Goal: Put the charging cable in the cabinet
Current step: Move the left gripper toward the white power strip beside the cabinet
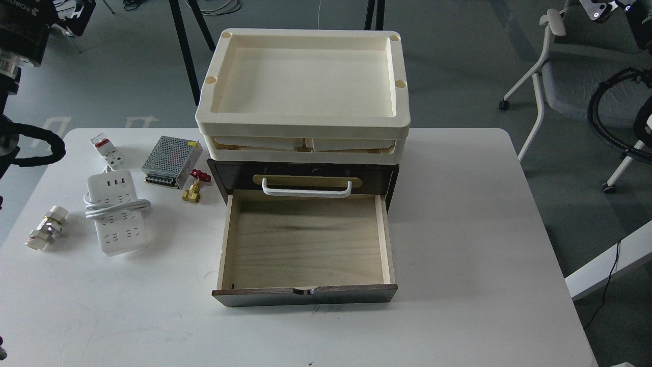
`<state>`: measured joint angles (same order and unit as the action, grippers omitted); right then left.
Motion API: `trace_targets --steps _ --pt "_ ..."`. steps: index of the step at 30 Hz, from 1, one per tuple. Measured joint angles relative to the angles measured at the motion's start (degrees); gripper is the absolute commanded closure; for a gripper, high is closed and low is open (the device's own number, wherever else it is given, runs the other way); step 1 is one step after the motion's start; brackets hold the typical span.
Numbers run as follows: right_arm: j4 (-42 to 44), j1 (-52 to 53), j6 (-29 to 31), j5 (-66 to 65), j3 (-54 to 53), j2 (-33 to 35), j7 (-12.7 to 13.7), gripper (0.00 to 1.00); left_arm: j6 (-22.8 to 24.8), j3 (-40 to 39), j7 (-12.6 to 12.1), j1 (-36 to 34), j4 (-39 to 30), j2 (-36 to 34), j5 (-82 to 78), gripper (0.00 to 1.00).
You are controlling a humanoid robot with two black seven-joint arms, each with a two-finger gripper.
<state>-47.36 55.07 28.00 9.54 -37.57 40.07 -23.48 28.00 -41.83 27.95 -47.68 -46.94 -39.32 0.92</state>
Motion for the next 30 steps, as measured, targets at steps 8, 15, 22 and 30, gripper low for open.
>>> trace_targets --steps 8,15,22,30 --pt "0.0 -0.4 0.0 0.2 -0.6 0.6 0.0 0.00 0.0 -0.4 0.1 -0.4 4.0 5.2 0.9 0.00" --pt "0.2 -0.4 0.0 0.2 -1.4 0.9 0.0 0.00 0.0 -9.3 0.1 -0.4 8.2 11.5 13.3 0.00" --pt "0.2 -1.1 0.0 0.1 -1.5 1.1 0.0 0.00 0.0 -12.9 0.0 2.6 -4.6 10.1 14.2 0.00" --pt "-0.3 -1.2 0.0 0.2 -4.1 3.2 0.0 0.00 0.0 -12.1 0.0 15.3 -39.8 -12.6 -3.9 0.00"
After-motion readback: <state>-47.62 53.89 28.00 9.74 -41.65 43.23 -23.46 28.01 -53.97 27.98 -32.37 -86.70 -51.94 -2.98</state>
